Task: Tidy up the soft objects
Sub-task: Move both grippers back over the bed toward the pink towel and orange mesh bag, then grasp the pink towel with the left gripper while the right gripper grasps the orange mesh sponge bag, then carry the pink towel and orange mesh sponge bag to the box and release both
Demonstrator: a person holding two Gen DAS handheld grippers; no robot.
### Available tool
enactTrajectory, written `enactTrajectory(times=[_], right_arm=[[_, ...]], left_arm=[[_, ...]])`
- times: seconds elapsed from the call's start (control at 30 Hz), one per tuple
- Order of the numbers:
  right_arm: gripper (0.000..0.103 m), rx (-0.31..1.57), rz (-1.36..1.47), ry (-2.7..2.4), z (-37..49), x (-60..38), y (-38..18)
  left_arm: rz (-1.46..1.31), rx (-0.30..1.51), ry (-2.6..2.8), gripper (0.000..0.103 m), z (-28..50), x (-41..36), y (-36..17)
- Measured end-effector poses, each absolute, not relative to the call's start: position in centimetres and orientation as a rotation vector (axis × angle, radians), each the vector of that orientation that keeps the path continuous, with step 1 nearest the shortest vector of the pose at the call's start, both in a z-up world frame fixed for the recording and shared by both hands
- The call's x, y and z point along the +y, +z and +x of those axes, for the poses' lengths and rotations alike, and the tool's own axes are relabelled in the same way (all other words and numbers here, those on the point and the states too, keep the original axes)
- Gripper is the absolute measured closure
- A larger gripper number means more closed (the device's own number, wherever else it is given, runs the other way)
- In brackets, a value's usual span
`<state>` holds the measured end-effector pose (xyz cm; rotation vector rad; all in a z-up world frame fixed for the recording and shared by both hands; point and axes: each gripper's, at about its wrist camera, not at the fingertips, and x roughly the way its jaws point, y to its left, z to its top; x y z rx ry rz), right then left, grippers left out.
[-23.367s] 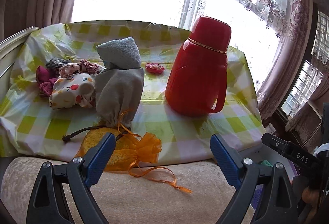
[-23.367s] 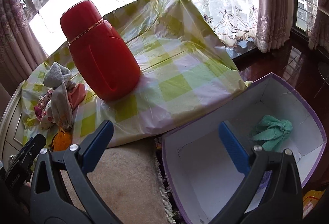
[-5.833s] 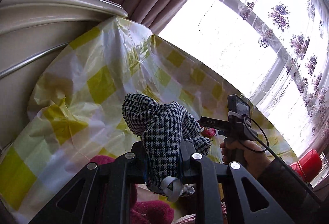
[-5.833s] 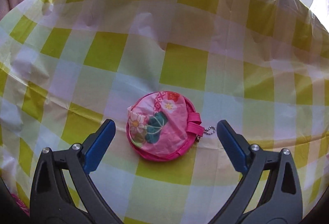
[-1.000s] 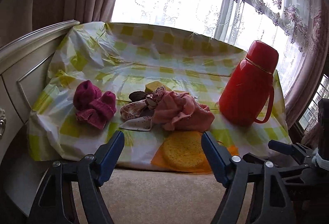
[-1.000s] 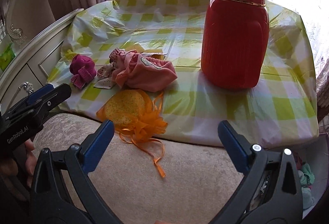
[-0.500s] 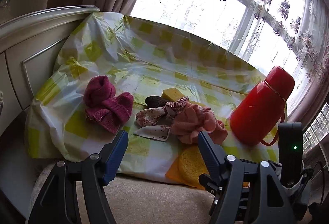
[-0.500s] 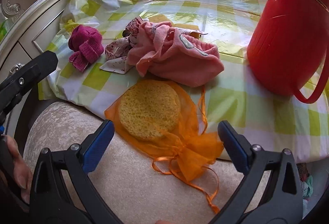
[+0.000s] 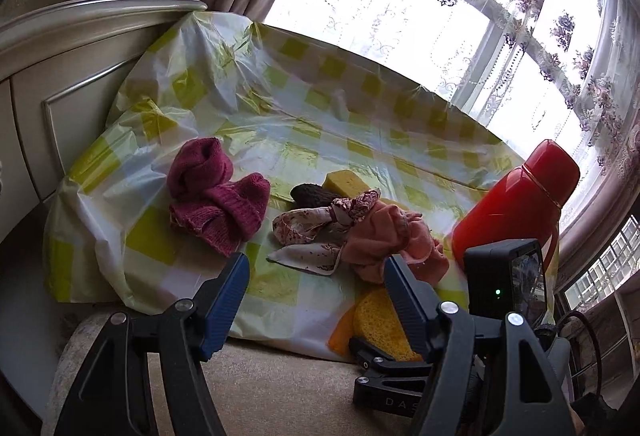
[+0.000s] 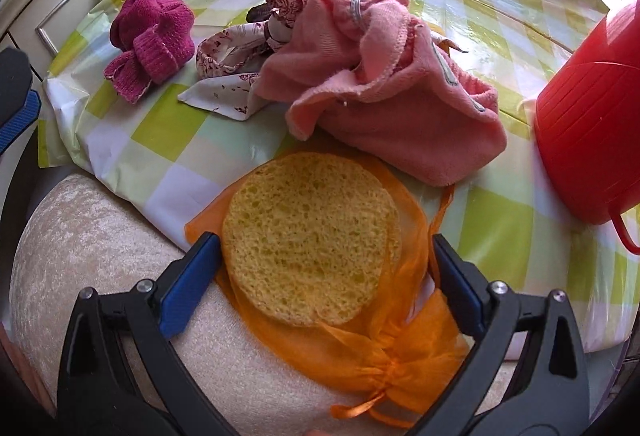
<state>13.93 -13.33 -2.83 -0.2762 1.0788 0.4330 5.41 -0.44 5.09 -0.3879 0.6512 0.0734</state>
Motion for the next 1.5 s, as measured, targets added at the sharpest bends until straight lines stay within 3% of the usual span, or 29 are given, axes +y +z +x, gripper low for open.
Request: enactTrajectory(times=[0.13, 0.6, 0.97, 1.07, 1.1, 1.13, 1.23, 1.5], right_arm=[[0.019, 1.048, -0.260, 0.432, 13.6, -14.0, -2.3], [0.019, 1.036, -0.073, 0.380, 11.7, -20.3, -0.4], [0.019, 0.996, 0.054, 0.298, 9.5, -27.1, 1.3], [0.019, 0.988, 0.071, 0.279, 8.7, -28.7, 1.5], [0.019, 0.986, 0.078, 0.273, 8.5, -29.1, 1.6], [0.019, 0.984, 0.087, 0.268, 8.3, -29.8, 1.6], [0.019, 0.975, 0.109, 0.247, 7.6, -31.2, 1.7], [0.019, 0.943, 0.166, 0.163, 5.5, -36.2, 2.3]], left_arm=[[-0.386, 0.663, 0.063, 0.033, 5.8, -0.7, 4.9], [-0.324, 0.699, -0.103, 0.033, 10.6, -5.2, 5.3], [-0.272, 0.907, -0.091, 0.034, 18.2, -8.3, 1.6], [-0.260, 0.942, -0.081, 0.062, 19.5, -8.5, 0.6], [-0.255, 0.956, -0.082, 0.077, 19.8, -8.5, 0.3], [-0.251, 0.958, -0.084, 0.083, 19.7, -8.6, 0.2], [-0.232, 0.916, -0.090, 0.092, 18.7, -8.8, 1.0], [-0.231, 0.747, -0.108, 0.093, 13.5, -9.0, 4.6]])
